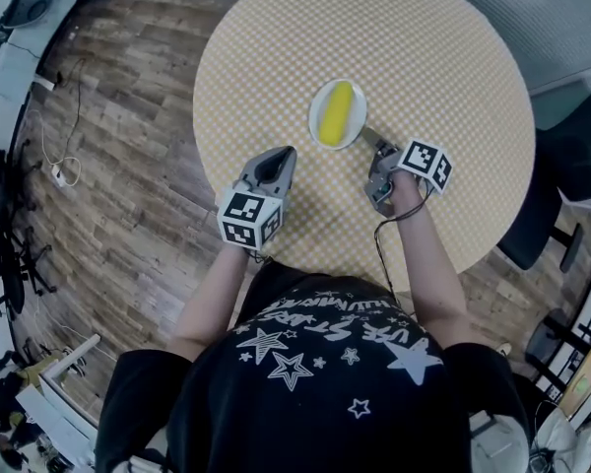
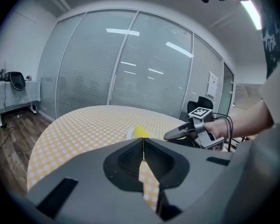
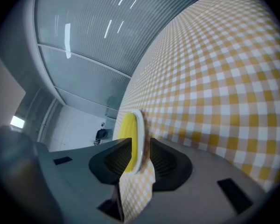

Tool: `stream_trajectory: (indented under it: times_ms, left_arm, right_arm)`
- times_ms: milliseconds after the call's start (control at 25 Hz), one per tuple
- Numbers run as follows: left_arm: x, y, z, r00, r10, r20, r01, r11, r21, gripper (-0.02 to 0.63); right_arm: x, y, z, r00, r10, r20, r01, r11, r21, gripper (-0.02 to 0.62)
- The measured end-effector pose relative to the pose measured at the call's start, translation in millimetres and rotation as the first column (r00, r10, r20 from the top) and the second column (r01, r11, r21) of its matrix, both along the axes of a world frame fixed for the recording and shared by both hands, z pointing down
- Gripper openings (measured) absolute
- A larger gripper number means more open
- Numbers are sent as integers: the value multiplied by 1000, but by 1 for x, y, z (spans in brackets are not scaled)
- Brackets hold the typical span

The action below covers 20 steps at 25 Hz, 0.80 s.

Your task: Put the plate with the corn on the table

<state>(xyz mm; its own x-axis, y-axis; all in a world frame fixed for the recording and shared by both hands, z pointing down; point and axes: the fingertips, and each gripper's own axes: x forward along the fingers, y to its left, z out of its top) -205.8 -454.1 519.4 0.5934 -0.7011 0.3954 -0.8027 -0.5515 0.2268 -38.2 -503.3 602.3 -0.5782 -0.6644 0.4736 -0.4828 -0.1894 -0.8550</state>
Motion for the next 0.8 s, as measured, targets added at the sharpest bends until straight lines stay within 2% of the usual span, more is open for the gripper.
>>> stream_trajectory:
  times_ms: [120,280,400,520,640,800]
  left_arm:
    - [5,6,-10,1000,-8,-1,8,1000,15,9]
    - [21,20,-26,1000,-18,10,18,999,47,9]
    - [36,34,-36,999,-49,11,48,996,73,9]
    - [51,55,-46,996,-90,10,88,991,98,9]
    - [67,76,-56,991,-134,8,132,983,128,9]
    - [80,106,-66,981,-196,-7,195,967,164,9]
  right_arm:
    - [0,7,-29,998,5,66,-13,992,122,122]
    - [12,26,-79,999,-43,31,31,949,314,88]
    - [27,43,-112,994,-100,-42,108,893,437,71]
    - [40,63,-136,975,-171,-142,220,826,518,63]
    - [46,86,-152,943,-242,-228,331,753,568,60]
    - [43,118,-151,899,-315,-305,438,682,586,58]
